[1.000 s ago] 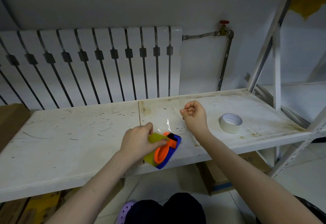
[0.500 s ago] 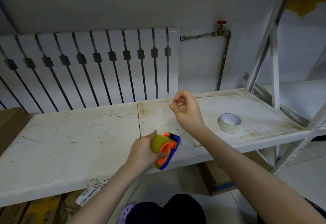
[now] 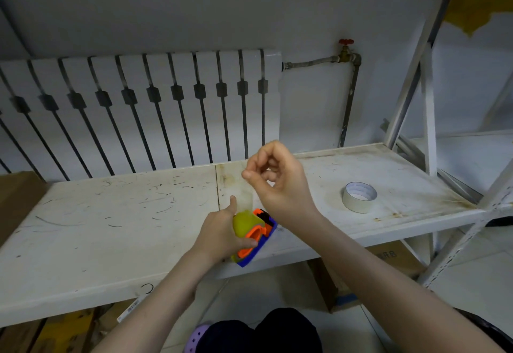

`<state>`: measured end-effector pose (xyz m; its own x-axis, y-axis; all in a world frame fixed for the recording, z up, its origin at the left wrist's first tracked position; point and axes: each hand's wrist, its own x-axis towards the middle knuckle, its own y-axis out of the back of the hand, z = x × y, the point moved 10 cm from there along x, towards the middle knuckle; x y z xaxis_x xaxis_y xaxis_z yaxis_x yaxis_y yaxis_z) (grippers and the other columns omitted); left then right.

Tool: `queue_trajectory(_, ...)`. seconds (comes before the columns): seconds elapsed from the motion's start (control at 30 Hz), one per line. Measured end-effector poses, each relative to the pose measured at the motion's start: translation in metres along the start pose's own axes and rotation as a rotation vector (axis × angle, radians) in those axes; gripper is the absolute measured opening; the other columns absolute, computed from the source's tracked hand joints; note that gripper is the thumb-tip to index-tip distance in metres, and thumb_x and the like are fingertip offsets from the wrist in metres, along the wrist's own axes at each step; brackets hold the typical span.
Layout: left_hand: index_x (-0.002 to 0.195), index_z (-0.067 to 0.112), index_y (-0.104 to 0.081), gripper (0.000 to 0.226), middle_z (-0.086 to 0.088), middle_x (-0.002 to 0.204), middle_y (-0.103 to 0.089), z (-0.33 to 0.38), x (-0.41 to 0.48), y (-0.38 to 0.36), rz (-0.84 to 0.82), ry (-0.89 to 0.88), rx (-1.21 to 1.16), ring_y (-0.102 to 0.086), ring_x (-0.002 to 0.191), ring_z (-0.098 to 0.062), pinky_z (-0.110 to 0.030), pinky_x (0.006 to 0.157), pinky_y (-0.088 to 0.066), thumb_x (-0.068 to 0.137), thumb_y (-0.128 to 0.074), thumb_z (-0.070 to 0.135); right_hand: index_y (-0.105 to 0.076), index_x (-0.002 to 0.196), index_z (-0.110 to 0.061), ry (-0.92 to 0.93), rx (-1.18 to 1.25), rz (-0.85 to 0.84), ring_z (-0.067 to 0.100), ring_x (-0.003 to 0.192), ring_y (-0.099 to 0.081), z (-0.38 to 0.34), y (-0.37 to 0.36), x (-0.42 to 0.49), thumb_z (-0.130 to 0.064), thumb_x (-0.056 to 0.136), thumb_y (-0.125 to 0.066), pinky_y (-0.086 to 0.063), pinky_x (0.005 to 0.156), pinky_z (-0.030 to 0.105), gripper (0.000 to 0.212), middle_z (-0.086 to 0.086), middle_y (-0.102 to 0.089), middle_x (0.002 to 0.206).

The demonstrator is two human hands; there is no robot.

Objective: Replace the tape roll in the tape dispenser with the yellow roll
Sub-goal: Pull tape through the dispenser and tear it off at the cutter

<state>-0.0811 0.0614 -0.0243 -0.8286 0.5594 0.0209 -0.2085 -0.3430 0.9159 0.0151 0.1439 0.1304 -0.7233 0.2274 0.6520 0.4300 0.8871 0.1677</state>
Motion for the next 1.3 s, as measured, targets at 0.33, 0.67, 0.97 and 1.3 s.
queue_trajectory(0.33, 0.110, 0.027, -0.054, 0.064, 0.008, 0.098, -0.057, -0.026, -0.006, 0.014, 0.004, 0.078, -0.234, -0.054, 0.087, -0.010, -0.026, 0.066, -0.052, 0.057, -0.081, 0.050, -0.046, 0.080, -0.023, -0.354, -0.061, 0.343, 0.013, 0.071, -0.056, 0.112, 0.078, 0.007, -0.001, 0.082, -0.064, -0.054, 0.073, 0.034, 0.029, 0.002, -0.059, 0.078)
queue_trajectory(0.67, 0.110, 0.037, -0.052, 0.068, 0.009, 0.108, -0.062, -0.057, -0.001, 0.006, -0.081, 0.055, -0.237, -0.061, 0.094, -0.014, -0.035, 0.076, -0.059, 0.053, -0.073, 0.068, -0.048, 0.092, -0.011, -0.652, -0.137, 0.368, 0.010, 0.065, -0.052, 0.203, 0.081, -0.023, -0.004, 0.084, -0.062, -0.042, 0.058, 0.017, 0.018, -0.004, -0.054, 0.071)
queue_trajectory(0.97, 0.101, 0.035, -0.054, 0.060, 0.009, 0.098, -0.063, -0.065, 0.004, 0.008, -0.059, 0.065, -0.209, -0.061, 0.089, -0.015, -0.033, 0.069, -0.058, 0.055, -0.073, 0.068, -0.047, 0.092, -0.011, -0.770, -0.164, 0.339, 0.008, 0.062, -0.049, 0.238, 0.071, -0.039, -0.005, 0.085, -0.062, -0.039, 0.058, 0.019, 0.018, -0.003, -0.051, 0.068)
queue_trajectory(1.3, 0.092, 0.024, -0.062, 0.066, 0.004, 0.091, -0.067, -0.042, 0.016, 0.023, -0.111, -0.045, 0.187, -0.062, 0.085, -0.015, -0.031, 0.066, -0.051, 0.055, -0.060, 0.078, -0.049, 0.087, -0.014, -0.776, -0.165, 0.315, 0.013, 0.066, -0.051, 0.244, 0.072, -0.039, -0.007, 0.083, -0.062, -0.045, 0.064, 0.025, 0.015, -0.002, -0.052, 0.070)
